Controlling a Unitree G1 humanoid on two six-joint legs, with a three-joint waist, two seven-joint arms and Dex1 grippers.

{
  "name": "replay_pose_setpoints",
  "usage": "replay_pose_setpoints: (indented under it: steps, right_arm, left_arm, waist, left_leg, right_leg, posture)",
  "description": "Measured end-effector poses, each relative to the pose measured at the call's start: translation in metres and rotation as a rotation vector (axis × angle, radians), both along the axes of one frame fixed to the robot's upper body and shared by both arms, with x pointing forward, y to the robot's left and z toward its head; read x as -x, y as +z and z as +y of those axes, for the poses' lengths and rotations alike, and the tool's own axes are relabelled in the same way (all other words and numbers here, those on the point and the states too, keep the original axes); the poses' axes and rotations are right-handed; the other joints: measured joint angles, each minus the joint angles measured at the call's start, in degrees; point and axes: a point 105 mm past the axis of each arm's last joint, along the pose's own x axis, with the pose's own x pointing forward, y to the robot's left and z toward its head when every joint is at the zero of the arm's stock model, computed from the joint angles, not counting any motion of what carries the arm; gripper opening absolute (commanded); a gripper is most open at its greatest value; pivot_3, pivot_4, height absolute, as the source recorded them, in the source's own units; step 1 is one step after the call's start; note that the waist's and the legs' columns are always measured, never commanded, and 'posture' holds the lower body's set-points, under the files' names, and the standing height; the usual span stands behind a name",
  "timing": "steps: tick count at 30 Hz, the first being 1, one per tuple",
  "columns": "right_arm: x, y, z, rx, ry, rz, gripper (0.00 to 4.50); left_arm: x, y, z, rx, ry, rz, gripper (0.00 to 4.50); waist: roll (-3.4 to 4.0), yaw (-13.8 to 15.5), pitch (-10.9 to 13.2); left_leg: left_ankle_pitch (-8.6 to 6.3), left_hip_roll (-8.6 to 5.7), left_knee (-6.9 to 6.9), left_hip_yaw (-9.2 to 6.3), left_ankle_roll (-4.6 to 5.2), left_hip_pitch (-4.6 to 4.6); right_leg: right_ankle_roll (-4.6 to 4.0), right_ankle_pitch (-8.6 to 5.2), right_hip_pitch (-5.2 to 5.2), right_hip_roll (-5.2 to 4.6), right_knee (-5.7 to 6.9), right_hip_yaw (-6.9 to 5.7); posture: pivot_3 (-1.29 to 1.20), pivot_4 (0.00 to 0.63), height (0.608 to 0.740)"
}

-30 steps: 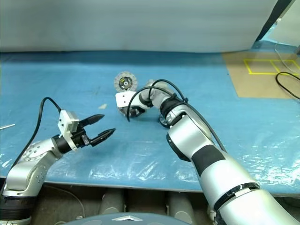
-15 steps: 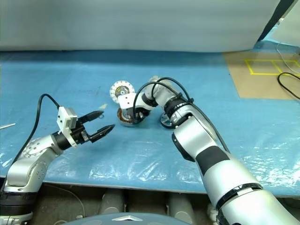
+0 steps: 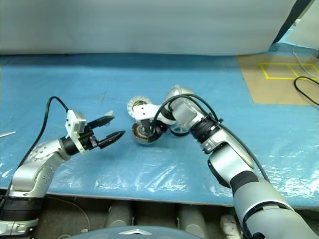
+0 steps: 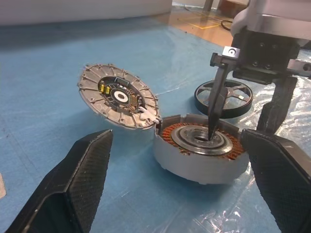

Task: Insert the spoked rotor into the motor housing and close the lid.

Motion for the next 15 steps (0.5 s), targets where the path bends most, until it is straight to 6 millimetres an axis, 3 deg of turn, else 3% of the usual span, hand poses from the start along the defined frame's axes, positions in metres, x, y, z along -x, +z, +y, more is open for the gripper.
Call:
replay_pose_setpoints:
  steps: [14, 15]
  right_arm:
    - [0.009, -0.004, 0.013, 0.025, -0.052, 0.022, 2.01]
    - [0.009, -0.005, 0.013, 0.026, -0.051, 0.019, 2.26]
  left_arm:
    - [0.008, -0.007, -0.006, 0.018, -0.048, 0.07, 4.5]
    - [0.008, -0.008, -0.006, 0.018, -0.05, 0.074, 4.5]
  waist:
    - [-0.03, -0.2, 0.0]
    - [-0.03, -0.2, 0.0]
  left_leg:
    - [-0.02, 0.0, -0.07, 0.02, -0.04, 0.28]
    - [-0.02, -0.01, -0.08, 0.02, -0.04, 0.31]
  right_leg:
    - [0.01, 0.0, 0.15, 0.01, 0.01, 0.06]
    - [0.01, 0.0, 0.16, 0.01, 0.02, 0.05]
  posture:
    - [0.0, 0.15, 0.74]
    - [0.0, 0.15, 0.74]
